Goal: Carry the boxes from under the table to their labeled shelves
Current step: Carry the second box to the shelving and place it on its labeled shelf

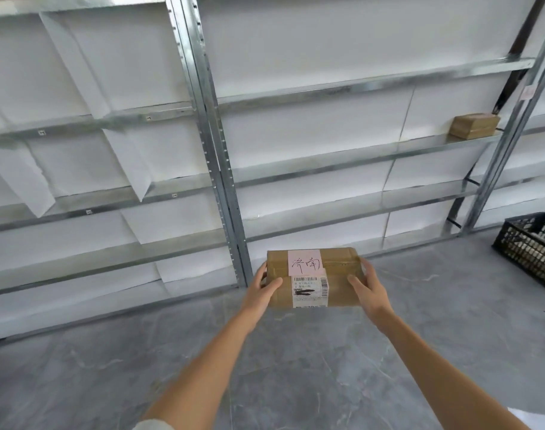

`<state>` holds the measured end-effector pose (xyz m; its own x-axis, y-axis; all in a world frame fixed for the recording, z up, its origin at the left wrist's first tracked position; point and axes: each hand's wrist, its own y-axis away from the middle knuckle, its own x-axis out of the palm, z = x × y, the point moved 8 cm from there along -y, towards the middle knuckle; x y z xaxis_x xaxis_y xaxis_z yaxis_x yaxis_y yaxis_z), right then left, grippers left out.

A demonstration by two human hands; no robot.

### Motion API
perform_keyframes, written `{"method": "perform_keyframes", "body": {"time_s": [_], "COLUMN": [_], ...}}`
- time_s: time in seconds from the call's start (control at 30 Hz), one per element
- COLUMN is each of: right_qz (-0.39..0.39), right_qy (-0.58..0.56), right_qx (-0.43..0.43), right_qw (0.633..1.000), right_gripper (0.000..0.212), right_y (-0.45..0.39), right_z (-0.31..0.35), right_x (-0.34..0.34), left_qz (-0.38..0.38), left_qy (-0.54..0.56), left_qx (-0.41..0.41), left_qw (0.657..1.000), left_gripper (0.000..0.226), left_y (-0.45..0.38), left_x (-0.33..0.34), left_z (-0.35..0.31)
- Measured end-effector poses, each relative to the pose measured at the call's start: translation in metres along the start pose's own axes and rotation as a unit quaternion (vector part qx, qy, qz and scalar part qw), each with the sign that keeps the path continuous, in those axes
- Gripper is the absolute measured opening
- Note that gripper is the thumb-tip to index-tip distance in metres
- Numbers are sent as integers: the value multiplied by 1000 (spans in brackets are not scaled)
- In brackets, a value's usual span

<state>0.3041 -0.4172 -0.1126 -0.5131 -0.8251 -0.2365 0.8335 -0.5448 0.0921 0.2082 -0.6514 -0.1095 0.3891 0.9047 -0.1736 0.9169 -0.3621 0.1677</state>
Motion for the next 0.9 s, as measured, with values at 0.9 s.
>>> {"method": "perform_keyframes", "body": {"time_s": [0.9], "right_qz": [-259], "right_qy": [46], "right_qx": [39], "right_qw": [964], "right_gripper": [55], "right_y": [-437], "right_z": [13], "right_x": [-313], "left_qz": [240], "left_qy": [-31], "left_qx": [40], "left_qw": [969], "left_gripper": [69], "left_y": [-496], "left_x": [394], "left_z": [-185]}}
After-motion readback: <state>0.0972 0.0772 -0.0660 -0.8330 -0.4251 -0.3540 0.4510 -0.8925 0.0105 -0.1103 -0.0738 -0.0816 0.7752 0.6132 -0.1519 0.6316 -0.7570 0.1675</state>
